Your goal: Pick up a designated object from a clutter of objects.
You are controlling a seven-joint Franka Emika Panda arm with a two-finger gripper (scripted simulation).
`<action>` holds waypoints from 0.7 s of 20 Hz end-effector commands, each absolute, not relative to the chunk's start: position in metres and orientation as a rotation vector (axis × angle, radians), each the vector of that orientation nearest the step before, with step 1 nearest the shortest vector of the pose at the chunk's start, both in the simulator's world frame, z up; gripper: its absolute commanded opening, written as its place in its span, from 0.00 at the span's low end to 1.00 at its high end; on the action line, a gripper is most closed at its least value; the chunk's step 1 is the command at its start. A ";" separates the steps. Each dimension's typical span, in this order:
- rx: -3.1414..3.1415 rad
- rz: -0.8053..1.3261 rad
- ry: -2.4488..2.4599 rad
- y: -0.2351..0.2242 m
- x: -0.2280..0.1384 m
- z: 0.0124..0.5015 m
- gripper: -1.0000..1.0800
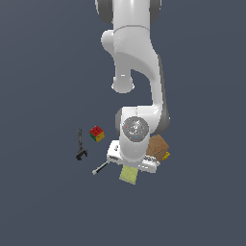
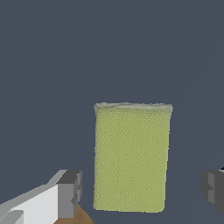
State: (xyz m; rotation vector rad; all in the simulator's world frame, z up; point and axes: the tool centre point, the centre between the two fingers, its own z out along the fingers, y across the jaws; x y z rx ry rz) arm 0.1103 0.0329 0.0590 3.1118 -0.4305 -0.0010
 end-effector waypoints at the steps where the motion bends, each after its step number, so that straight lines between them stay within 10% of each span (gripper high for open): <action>1: 3.112 -0.002 -0.431 0.033 0.110 0.053 0.96; 14: 3.112 0.000 -0.433 0.033 0.111 0.010 0.96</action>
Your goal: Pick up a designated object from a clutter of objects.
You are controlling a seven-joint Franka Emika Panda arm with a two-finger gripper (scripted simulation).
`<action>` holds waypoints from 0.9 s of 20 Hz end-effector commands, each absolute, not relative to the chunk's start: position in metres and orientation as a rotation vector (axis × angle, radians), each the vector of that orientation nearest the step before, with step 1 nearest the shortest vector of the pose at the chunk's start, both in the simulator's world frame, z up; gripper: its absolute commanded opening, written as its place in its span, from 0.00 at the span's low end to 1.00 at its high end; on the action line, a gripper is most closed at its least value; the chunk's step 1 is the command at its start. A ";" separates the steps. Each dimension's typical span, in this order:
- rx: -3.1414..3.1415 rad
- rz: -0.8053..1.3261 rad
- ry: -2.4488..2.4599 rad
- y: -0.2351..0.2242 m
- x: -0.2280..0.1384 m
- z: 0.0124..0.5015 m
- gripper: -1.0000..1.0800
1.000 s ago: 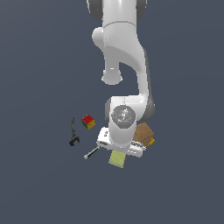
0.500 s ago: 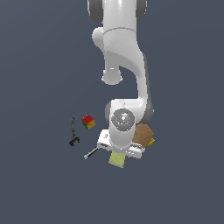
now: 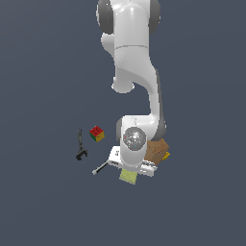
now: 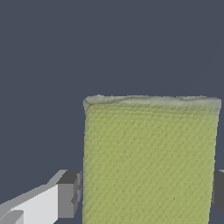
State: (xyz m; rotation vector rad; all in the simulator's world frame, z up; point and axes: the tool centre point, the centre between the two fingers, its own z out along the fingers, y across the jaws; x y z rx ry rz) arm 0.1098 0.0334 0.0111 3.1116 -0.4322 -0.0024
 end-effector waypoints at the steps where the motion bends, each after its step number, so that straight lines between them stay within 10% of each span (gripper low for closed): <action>1: 3.112 0.000 -0.433 0.033 0.111 0.010 0.00; 18: 3.112 0.000 -0.432 0.037 0.105 0.020 0.00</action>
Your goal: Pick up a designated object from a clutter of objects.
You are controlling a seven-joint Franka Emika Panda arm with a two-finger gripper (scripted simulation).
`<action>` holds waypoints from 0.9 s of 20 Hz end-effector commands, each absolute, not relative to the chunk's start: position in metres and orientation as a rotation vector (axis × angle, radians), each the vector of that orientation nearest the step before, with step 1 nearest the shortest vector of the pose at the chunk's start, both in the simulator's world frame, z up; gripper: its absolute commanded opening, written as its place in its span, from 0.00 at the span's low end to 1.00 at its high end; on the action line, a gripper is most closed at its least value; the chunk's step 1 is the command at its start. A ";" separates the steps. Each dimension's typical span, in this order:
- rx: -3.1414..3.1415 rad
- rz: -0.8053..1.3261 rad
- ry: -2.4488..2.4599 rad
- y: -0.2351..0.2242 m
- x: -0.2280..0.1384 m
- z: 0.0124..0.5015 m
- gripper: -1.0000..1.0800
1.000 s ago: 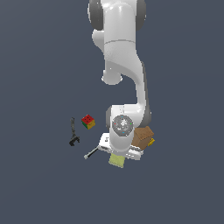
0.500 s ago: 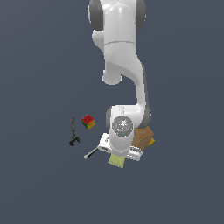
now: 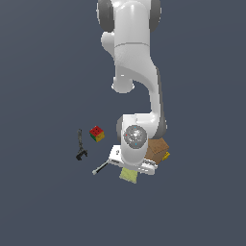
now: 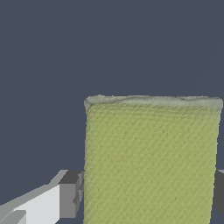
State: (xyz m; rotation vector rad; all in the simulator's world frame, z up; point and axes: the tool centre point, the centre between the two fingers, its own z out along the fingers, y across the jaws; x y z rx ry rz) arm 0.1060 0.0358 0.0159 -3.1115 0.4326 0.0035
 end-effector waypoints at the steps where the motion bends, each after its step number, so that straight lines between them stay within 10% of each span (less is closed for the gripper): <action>1: -3.111 0.000 0.432 0.038 0.103 0.023 0.00; 18: -3.111 0.000 0.432 0.076 0.041 0.123 0.00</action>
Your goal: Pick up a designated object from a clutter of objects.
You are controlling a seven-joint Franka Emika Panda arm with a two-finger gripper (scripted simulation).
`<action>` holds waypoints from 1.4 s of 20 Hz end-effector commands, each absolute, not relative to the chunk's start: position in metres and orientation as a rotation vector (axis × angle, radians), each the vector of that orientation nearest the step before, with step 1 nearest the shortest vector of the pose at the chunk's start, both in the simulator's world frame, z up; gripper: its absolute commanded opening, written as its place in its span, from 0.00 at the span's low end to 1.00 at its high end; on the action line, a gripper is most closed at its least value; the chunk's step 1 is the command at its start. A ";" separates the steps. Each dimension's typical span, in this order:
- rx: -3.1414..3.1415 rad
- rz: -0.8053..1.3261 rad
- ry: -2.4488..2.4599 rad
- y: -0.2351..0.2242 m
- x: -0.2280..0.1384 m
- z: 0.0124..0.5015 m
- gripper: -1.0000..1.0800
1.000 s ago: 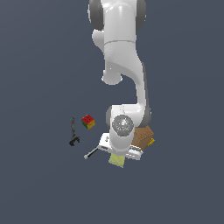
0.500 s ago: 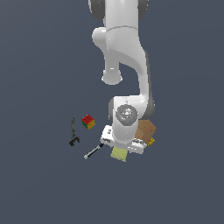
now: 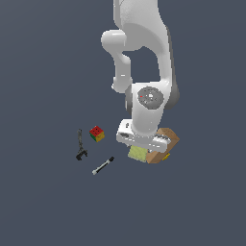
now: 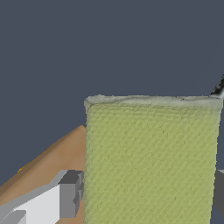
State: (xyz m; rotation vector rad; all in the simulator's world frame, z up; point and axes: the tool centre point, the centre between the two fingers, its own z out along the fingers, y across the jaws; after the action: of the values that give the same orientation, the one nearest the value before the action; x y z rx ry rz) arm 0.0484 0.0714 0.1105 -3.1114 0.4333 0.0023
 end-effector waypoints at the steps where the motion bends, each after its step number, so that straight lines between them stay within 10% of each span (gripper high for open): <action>1: -3.111 0.000 0.432 0.079 0.036 0.131 0.00; 28: -3.114 -0.002 0.433 0.167 -0.100 0.364 0.00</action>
State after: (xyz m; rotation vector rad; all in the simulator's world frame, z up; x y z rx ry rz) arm -0.0924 0.1626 0.3514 -3.1142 0.4321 -0.0012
